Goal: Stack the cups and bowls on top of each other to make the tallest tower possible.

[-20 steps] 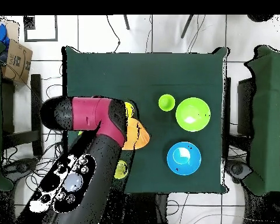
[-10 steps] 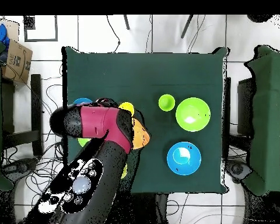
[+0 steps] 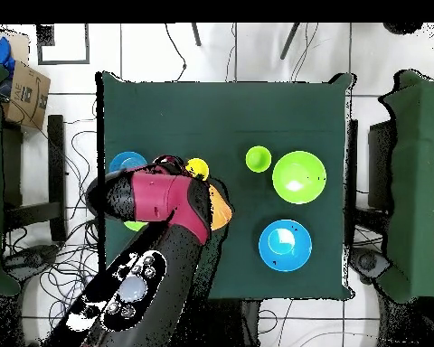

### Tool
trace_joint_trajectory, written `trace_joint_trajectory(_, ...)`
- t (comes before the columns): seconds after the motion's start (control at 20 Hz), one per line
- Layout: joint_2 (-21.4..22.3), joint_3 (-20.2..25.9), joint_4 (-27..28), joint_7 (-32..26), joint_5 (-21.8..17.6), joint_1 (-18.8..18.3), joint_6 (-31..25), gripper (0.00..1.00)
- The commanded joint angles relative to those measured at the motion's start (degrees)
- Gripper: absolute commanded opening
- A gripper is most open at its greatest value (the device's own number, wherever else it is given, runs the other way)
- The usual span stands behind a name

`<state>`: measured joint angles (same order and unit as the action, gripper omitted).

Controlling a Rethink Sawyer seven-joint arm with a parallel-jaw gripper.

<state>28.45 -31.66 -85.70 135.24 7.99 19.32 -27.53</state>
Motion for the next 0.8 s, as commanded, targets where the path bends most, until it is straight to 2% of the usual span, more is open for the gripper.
trace_joint_trajectory(0.05,-3.6,6.1,-4.2,6.3,-1.5,-0.2,4.3,1.00)
trace_joint_trajectory(0.6,-5.2,5.6,-4.1,7.8,-0.9,0.6,7.9,1.00)
trace_joint_trajectory(0.7,-5.4,4.9,-3.7,7.5,-1.1,1.1,6.3,1.00)
trace_joint_trajectory(0.75,-5.0,4.8,-3.3,7.0,-0.7,1.4,1.4,1.00)
trace_joint_trajectory(0.8,-4.8,4.3,-3.0,6.7,-0.8,1.8,-1.1,1.00)
